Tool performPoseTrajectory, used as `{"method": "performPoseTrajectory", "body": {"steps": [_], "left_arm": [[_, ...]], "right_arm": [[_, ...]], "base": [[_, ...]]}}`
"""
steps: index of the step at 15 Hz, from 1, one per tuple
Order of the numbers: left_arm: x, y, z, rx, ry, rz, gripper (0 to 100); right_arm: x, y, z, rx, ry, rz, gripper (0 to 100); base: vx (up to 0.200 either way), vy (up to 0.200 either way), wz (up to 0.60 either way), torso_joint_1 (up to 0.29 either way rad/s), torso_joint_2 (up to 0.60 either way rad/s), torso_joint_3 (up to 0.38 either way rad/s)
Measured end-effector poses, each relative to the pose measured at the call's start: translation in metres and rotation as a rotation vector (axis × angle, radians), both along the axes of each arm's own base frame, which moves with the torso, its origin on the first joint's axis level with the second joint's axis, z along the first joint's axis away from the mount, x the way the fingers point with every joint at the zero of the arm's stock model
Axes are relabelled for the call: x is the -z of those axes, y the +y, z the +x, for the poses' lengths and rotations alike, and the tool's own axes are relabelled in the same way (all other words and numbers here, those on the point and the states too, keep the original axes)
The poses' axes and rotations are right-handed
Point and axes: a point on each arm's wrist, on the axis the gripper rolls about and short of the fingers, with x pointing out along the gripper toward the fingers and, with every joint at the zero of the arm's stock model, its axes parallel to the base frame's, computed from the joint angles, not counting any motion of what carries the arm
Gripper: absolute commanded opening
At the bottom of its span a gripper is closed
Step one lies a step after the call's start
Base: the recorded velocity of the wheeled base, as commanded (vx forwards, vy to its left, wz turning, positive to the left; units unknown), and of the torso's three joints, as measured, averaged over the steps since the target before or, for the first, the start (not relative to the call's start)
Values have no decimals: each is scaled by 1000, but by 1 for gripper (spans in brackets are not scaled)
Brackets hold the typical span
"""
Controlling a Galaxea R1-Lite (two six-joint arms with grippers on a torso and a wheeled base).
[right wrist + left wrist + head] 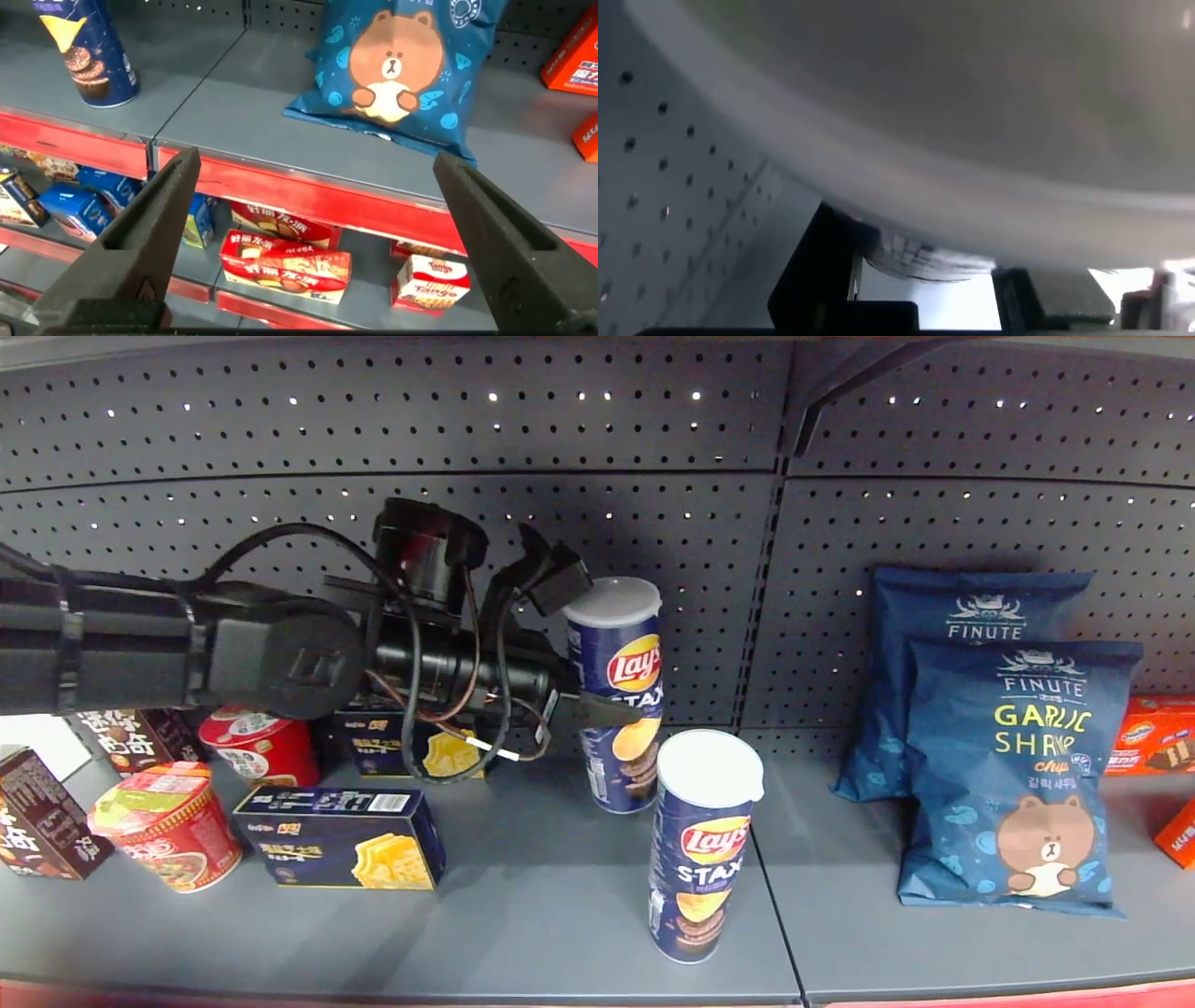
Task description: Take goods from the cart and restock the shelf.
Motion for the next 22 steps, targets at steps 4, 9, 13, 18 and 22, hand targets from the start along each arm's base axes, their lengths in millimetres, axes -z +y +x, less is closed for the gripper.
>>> {"method": "performPoseTrajectory", "body": {"steps": [4, 9, 13, 18, 22], "left_arm": [[27, -14, 27, 18, 9, 30, 0], [46, -21, 45, 25, 17, 50, 0], [57, -26, 56, 26, 23, 55, 0], [64, -32, 68, 24, 19, 53, 0], [68, -34, 69, 26, 23, 57, 100]], "right_arm": [[-1, 0, 0, 9, -3, 1, 100], [1, 0, 0, 17, 5, -2, 100], [3, 1, 1, 17, 13, -4, 100], [5, 1, 2, 15, 25, -7, 100], [8, 1, 2, 13, 35, -10, 100]], "base": [[0, 0, 0, 0, 0, 0], [0, 0, 0, 0, 0, 0], [0, 0, 0, 0, 0, 0], [0, 0, 0, 0, 0, 0], [0, 0, 0, 0, 0, 0]]}}
